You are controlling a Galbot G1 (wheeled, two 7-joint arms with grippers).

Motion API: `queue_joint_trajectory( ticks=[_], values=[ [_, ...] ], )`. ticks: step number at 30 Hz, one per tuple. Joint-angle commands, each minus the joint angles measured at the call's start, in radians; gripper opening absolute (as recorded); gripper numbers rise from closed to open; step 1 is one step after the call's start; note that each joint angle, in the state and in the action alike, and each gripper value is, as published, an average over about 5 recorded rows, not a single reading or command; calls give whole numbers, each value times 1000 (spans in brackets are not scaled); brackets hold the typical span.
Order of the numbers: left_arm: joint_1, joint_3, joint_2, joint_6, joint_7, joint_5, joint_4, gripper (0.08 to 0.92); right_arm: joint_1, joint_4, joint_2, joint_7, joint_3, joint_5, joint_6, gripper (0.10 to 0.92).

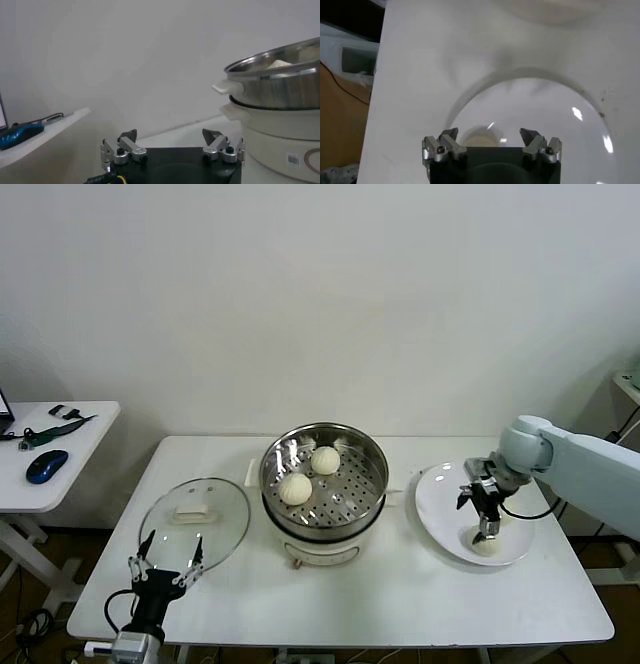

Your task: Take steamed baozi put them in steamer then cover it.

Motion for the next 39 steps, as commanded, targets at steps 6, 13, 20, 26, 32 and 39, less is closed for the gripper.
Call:
queue_joint_trajectory(
  ticks=[6,13,20,26,32,39],
  values=[
    [9,-4,-5,-3,-2,5,5,823,-164,-137,4,-9,139,-156,44,823],
    [13,-5,-7,-6,-2,8,10,823,-188,-176,32,-14,180,-186,58,823],
    [11,-4,-9,-5,-3,16,9,823,-184,-194,64,-22,186,-190,65,795],
    [15,-6,-9,-6,-3,16,9,823,-175,-194,72,-29,181,-186,72,730],
    [15,-8,-8,-8,-3,14,10,823,-126,-160,60,-33,151,-167,104,704],
    [14,-3,-6,-9,-3,14,12,823,177,-142,106,-113,-14,-182,389,697]
  ],
)
